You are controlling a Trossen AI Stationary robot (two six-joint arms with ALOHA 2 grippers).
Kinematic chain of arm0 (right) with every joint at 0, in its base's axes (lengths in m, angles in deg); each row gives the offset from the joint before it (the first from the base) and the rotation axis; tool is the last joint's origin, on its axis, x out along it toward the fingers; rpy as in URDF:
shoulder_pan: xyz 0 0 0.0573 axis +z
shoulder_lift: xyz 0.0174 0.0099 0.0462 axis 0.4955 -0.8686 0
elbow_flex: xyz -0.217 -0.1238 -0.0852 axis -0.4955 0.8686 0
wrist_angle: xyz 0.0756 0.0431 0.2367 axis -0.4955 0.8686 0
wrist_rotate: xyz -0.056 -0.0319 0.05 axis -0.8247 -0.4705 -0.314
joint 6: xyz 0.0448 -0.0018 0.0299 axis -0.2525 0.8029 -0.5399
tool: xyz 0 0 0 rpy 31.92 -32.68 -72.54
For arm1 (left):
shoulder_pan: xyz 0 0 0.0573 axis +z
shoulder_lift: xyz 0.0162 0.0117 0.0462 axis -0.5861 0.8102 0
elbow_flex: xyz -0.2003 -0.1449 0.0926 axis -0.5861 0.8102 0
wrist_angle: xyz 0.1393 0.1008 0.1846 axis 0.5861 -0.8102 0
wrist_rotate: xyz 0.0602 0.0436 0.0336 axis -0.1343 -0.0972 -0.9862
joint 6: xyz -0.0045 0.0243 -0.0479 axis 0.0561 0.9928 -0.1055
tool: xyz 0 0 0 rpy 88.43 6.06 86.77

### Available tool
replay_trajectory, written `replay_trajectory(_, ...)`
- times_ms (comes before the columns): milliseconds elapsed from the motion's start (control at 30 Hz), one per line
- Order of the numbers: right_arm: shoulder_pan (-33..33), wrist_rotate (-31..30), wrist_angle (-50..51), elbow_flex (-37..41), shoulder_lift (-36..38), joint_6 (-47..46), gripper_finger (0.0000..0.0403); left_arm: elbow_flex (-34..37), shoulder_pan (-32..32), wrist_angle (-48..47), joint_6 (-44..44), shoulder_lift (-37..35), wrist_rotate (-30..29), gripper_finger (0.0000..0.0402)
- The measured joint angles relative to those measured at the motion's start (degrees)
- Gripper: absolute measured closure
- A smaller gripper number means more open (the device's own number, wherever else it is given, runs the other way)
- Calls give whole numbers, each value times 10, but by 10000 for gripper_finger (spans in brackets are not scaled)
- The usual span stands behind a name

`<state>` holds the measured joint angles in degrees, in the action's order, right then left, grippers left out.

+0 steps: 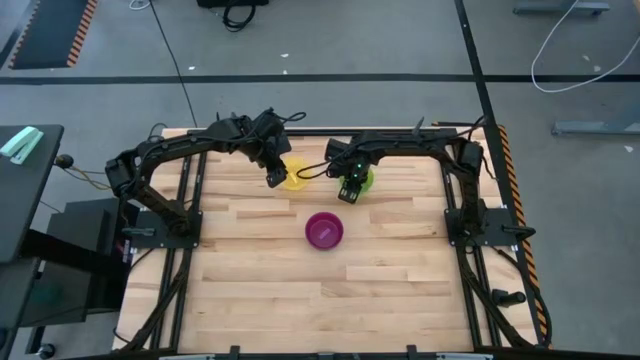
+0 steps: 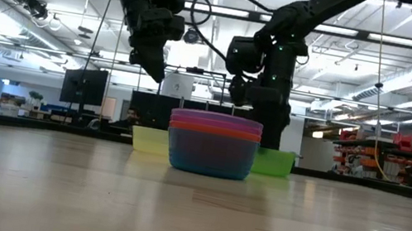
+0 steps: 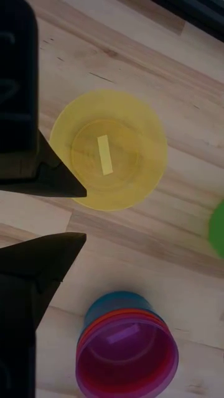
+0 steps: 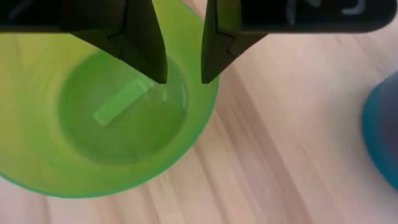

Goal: Nest bowls inside each other
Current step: Stack the green bowl on top of the purple bowl

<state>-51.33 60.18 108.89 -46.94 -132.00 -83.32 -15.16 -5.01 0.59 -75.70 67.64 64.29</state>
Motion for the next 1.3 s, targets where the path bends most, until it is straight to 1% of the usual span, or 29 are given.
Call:
replay_trajectory(333,12,-3,0,0,42,-14,296,0,0,2,-1,0,0,292)
replay_trajectory(533,29,-7,-1,0,42,-19,296,0,0,2,-1,0,0,292)
replay_trajectory(667,30,-35,-1,11,42,-21,296,0,0,2,-1,0,0,292)
replay_trajectory(967,18,-34,-11,41,41,-26,296,0,0,2,-1,0,0,292)
replay_trajectory(1300,28,-27,-12,42,41,-27,296,0,0,2,-1,0,0,292)
